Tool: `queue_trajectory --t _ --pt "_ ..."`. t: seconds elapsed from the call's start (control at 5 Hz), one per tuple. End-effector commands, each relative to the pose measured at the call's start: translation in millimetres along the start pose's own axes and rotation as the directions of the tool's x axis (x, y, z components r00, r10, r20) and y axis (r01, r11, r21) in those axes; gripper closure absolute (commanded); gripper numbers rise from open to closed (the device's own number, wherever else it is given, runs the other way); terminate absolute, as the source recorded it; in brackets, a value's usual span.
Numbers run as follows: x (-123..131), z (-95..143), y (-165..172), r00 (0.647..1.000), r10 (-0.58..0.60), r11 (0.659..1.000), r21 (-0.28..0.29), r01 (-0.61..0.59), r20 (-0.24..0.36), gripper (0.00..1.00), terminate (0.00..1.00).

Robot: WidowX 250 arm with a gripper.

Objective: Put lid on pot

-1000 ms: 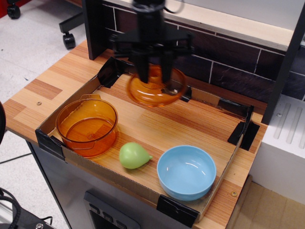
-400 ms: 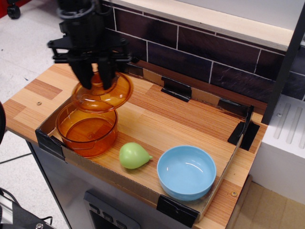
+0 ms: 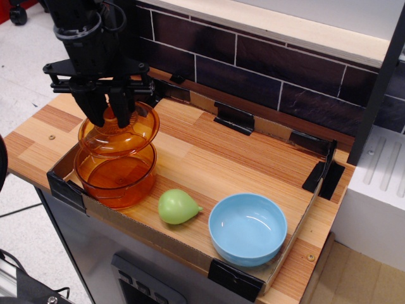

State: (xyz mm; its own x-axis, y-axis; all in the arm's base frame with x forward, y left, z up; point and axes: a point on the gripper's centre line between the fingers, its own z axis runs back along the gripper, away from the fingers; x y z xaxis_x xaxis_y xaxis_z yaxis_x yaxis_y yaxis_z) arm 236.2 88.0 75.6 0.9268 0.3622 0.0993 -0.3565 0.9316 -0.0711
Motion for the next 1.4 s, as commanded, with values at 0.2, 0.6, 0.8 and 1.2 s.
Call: queue_trajectory --t 0.2,0.6,0.8,1.2 --pt "-11.4 -9.3 -6.6 0.998 -0.046 0.998 0.049 0.045 0.036 1.00 0.00" --pt "-15.3 -12.1 -8.3 0.998 -0.058 0.997 0.048 0.056 0.034 1.00 0.00" --pt "-17.1 -10.7 -4.1 0.997 -0.064 0.997 0.035 0.062 0.034 1.00 0.00" --pt "-18.6 -9.5 5.2 0.998 -0.064 0.997 0.032 0.063 0.025 1.00 0.00"
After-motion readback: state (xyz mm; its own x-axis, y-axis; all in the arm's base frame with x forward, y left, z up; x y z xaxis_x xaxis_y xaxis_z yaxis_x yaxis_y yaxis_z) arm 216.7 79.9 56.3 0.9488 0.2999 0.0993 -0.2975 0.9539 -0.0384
